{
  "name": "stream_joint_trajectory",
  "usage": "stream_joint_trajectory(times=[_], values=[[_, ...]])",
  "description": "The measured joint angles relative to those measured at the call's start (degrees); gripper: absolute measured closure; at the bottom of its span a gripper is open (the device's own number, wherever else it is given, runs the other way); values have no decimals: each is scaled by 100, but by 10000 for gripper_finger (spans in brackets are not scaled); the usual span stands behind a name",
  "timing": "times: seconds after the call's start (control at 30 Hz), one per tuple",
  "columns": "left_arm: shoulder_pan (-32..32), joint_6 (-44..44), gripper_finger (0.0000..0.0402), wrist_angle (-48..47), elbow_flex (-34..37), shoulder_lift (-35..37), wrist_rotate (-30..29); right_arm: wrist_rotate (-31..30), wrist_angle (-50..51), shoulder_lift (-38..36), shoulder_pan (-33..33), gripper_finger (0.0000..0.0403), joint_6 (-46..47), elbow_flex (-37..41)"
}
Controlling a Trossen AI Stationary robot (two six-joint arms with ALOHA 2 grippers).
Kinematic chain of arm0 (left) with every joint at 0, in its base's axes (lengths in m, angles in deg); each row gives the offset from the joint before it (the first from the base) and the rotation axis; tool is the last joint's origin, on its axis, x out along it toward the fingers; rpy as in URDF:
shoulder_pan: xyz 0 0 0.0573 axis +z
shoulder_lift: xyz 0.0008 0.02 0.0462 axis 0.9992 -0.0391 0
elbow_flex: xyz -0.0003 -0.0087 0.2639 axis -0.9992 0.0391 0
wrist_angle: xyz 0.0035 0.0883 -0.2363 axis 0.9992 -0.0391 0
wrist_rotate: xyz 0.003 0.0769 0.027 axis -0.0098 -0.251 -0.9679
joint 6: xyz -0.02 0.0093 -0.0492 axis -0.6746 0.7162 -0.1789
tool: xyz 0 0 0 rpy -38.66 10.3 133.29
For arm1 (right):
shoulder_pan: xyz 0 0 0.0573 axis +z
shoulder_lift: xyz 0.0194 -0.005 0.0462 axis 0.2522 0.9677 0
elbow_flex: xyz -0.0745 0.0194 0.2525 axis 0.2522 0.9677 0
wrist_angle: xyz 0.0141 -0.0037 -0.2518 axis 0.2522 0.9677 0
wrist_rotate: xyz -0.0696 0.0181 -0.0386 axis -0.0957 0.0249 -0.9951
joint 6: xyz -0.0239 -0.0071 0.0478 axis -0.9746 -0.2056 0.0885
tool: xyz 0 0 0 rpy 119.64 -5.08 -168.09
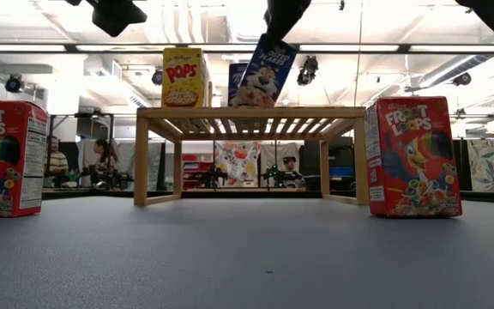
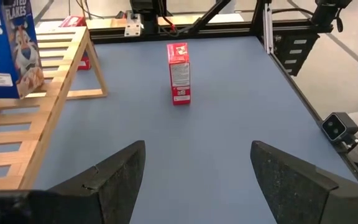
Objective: Stack cereal on shelf
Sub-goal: Put the blue cereal box on the shelf aligned with the other blue cereal boxes
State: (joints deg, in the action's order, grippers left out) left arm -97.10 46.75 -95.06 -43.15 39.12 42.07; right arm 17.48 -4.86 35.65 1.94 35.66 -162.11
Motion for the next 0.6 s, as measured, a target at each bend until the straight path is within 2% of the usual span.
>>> stream_joint_trajectory(times=[0.33,0.6], values=[[0,0,126,26,45,-45,-2,195,-118,93,-74,225,21,0],[0,-38,126,300,345,-32,-4,346,-501,357,-75,225,-99,-7]])
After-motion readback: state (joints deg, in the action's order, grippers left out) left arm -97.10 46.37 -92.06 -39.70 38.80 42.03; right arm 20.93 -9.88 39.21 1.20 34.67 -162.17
